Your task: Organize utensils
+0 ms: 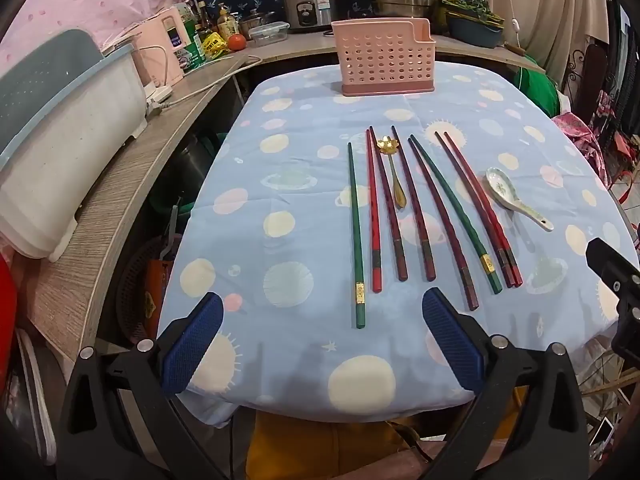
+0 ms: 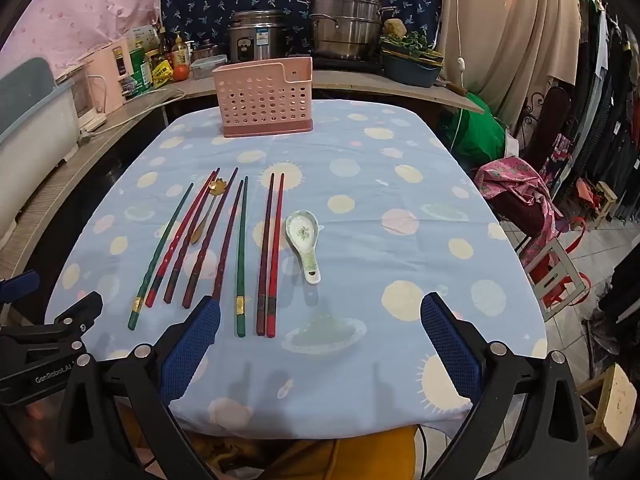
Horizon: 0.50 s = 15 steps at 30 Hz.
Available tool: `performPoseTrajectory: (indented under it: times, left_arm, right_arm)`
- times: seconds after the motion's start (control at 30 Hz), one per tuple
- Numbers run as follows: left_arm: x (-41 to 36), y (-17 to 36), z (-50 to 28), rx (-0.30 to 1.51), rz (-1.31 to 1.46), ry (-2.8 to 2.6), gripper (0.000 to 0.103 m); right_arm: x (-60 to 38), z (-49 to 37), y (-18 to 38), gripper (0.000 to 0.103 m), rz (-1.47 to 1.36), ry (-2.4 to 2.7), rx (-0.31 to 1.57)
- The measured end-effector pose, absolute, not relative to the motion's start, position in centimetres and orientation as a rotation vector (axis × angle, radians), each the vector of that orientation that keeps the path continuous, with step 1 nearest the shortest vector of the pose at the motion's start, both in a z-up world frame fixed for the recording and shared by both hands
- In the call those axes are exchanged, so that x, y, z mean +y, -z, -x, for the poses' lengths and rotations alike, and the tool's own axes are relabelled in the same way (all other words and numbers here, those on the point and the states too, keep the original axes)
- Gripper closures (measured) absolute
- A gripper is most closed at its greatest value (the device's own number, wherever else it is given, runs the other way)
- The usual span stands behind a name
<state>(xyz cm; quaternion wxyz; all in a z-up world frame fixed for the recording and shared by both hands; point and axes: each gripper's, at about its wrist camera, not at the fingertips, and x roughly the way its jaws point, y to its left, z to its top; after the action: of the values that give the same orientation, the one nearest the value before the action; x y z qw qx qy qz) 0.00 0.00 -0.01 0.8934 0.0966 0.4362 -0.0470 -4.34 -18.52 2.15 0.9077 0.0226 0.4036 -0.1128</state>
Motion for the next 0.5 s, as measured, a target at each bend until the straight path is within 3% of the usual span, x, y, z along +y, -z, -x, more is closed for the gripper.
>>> performPoseTrajectory:
  times: [0.5]
  left_arm:
    - [0.6,0.0,-0.1,0.906,-0.206,0.097,0.008]
  right_arm:
    - [-17.0,4.1,-2.2,0.007,-0.026,0.206,0.838]
